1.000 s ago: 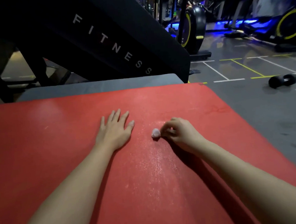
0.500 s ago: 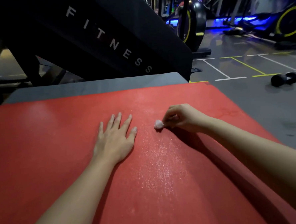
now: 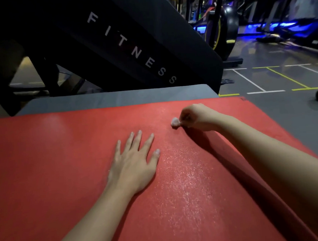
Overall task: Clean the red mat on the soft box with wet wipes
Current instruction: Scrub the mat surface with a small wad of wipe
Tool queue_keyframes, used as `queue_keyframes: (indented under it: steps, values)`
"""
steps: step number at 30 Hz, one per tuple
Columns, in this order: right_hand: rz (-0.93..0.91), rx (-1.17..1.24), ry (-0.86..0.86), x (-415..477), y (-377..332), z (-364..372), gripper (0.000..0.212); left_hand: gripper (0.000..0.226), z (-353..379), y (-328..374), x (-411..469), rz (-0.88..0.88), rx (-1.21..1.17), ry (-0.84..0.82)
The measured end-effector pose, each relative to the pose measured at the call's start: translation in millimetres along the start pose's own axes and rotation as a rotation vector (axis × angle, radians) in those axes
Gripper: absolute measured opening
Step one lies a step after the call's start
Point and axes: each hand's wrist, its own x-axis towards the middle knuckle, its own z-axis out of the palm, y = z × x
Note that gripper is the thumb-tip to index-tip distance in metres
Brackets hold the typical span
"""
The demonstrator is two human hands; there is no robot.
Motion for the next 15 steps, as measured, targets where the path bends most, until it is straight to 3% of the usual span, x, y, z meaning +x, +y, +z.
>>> queue_keyframes:
  steps: [4,8,12,15]
  values:
    - [0.098,0.022,0.209,47,1,6,0.039,0.064,-2,-3,-1,-0.002,-0.003,-0.014]
    - [0.152,0.019,0.293,68,-6,12,0.034,0.071,-3,-1,1,-0.005,0.001,-0.017]
    - [0.129,-0.032,0.147,57,3,2,0.031,0.07,-1,0,1,-0.007,0.005,-0.01]
    - [0.089,0.059,-0.024,45,10,-17,0.033,0.079,0,1,2,-0.013,0.005,-0.006]
